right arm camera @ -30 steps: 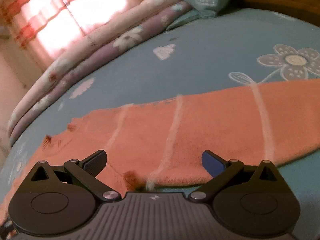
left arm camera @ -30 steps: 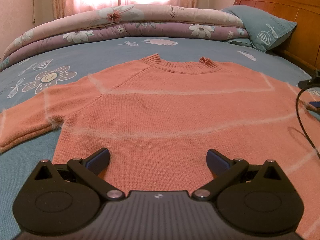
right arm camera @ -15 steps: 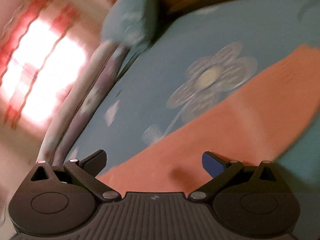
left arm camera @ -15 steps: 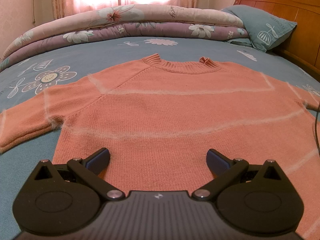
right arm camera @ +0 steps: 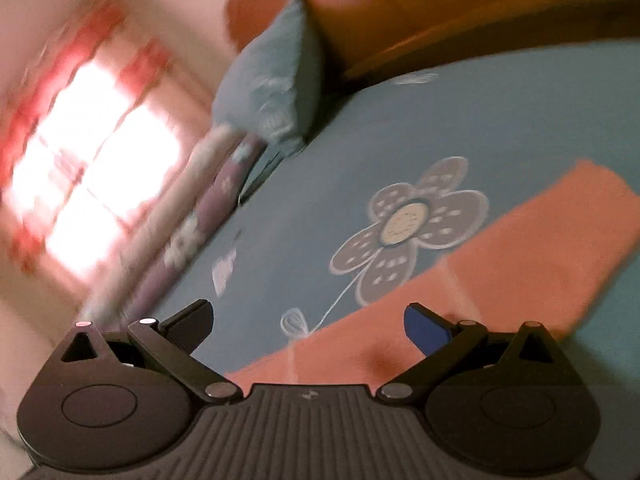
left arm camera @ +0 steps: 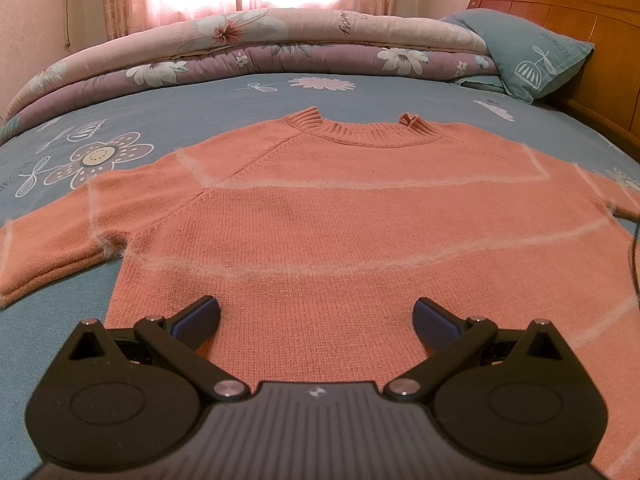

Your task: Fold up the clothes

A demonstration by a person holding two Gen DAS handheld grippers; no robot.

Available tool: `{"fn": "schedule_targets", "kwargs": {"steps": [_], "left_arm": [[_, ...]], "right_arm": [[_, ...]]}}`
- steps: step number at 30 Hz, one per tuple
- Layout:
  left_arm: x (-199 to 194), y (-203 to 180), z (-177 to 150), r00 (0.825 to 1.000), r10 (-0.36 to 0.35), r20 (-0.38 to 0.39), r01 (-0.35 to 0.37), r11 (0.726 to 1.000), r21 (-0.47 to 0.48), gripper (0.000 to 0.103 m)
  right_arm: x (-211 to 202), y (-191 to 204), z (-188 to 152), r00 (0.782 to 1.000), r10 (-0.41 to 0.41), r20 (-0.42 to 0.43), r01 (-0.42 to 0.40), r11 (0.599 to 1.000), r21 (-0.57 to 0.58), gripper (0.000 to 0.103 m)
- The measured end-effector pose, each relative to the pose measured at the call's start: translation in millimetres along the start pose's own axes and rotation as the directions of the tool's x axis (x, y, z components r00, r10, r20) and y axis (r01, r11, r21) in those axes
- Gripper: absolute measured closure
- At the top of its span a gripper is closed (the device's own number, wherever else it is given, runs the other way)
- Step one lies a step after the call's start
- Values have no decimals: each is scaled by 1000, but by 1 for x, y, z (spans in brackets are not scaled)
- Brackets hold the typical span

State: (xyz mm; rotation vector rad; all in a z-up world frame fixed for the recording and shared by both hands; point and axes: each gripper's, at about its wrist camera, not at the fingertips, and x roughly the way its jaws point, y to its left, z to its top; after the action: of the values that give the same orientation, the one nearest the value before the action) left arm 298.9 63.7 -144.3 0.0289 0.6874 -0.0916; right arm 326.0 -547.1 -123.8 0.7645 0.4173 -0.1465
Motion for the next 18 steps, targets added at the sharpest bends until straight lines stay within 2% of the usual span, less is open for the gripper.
{"fn": "schedule_targets", "kwargs": {"steps": [3, 5, 8, 10, 15, 17, 18], "left_arm": [[0, -1, 0, 1000, 0, 0, 0, 1000, 0, 1], [0, -1, 0, 1000, 1, 0, -1, 1000, 1, 1], [0, -1, 0, 1000, 1, 1, -1, 1000, 1, 1], [0, -1, 0, 1000, 1, 0, -1, 1000, 1, 1], [0, -2, 0, 1000, 0, 1, 0, 1000, 0, 1], [0, -2, 0, 1000, 1, 0, -1, 1000, 1, 1], [0, -2, 0, 1000, 1, 0, -1, 1000, 1, 1]], "right_arm": [[8, -5, 4, 999, -50, 19, 51, 996, -75, 0], [11, -19, 12, 994, -103, 21, 103, 994, -22, 0], [-1, -43, 20, 993, -104, 52, 97, 988, 119, 1], [-10, -39, 26, 976, -210, 63, 200, 970, 141, 0], [-3, -8, 23, 976, -200, -89, 204, 978, 38, 0], [2, 5, 21, 968, -194, -162, 194, 981, -13, 0], [9, 15, 16, 957, -183, -224, 173, 983, -62, 0]]}}
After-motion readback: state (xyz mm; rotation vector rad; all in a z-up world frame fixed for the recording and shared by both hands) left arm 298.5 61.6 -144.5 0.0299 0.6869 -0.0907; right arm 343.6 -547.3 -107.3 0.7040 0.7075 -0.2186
